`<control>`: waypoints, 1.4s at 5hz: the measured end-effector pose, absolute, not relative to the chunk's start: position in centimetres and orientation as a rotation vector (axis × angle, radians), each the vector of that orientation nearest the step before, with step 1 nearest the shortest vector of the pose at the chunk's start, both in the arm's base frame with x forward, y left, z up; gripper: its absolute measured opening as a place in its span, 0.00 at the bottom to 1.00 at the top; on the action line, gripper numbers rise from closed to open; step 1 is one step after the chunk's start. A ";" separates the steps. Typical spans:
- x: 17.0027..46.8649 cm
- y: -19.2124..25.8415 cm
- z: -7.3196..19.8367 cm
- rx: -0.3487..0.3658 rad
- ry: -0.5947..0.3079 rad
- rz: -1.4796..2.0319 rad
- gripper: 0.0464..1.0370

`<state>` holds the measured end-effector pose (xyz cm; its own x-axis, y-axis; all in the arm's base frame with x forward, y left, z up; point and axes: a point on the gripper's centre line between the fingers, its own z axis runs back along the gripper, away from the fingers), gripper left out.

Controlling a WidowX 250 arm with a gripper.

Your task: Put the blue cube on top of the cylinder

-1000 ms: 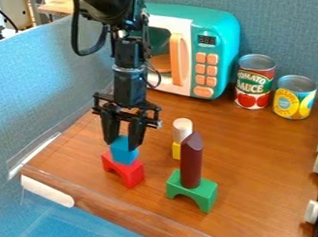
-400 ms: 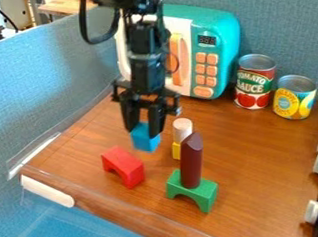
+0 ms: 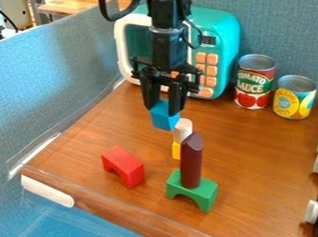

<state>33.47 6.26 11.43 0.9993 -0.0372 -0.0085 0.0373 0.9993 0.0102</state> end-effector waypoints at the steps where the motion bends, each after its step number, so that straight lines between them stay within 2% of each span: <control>1: 34.5 6.5 11.0 0.020 0.019 -0.027 0.49; 3: 35.8 5.8 9.6 0.029 0.062 -0.054 0.49; 5: 36.4 5.2 10.2 0.036 0.049 -0.051 0.49; 7: 37.0 5.0 9.5 0.031 0.072 -0.047 0.49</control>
